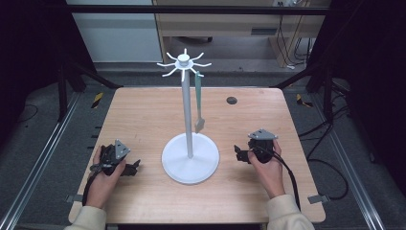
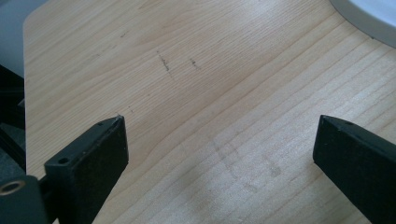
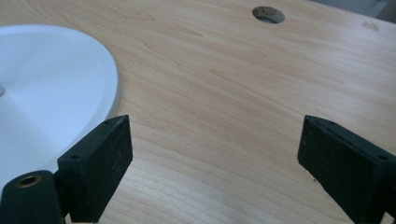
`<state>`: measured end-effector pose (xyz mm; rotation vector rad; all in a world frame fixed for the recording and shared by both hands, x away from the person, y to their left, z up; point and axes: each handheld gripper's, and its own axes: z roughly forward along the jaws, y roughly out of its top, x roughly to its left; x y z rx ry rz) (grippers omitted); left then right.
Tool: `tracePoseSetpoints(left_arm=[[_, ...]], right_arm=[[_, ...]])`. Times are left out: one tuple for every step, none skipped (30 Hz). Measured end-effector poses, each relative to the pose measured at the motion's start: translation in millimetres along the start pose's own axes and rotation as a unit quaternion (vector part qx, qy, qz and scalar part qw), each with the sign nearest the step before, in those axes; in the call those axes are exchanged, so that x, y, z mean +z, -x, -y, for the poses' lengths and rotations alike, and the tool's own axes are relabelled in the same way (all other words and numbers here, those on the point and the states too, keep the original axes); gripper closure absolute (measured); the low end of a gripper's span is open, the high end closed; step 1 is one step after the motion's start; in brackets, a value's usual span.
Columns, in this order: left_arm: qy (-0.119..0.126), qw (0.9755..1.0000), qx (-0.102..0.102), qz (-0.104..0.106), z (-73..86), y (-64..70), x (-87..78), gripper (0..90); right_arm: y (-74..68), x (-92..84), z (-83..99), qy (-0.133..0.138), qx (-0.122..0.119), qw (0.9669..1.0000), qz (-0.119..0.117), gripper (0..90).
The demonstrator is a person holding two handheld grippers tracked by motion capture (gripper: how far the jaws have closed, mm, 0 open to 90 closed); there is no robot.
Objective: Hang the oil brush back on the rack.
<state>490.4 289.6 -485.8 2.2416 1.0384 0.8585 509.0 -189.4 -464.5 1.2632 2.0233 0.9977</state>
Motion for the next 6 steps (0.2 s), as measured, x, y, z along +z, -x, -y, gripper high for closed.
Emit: tracePoseSetpoints(left_arm=[[0.000,1.0000,0.000,0.001,-0.3,0.2,-0.1,2.9],[0.001,1.0000,0.000,0.001,-0.4,0.5,0.0,2.9],[0.001,1.0000,0.001,0.001,-0.5,0.8,0.1,2.9],[0.001,1.0000,0.001,0.002,-0.7,1.0,0.2,2.9],[0.001,1.0000,0.001,0.002,-0.7,1.0,0.2,2.9],[0.001,1.0000,0.001,0.002,-0.8,1.1,0.3,2.9]], right_arm=[[0.0,1.5,3.7,-0.009,0.009,0.9999,-0.006,11.6],[0.0,0.9,4.6,-0.008,0.011,0.9999,-0.006,11.6],[-0.1,0.0,4.9,-0.005,0.011,0.9999,-0.005,11.6],[-0.7,-0.8,5.1,-0.001,0.016,0.9999,-0.005,11.5],[-0.7,-0.8,5.1,-0.001,0.016,0.9999,-0.005,11.5],[-1.0,-1.7,7.2,0.003,0.023,0.9997,-0.002,11.5]])
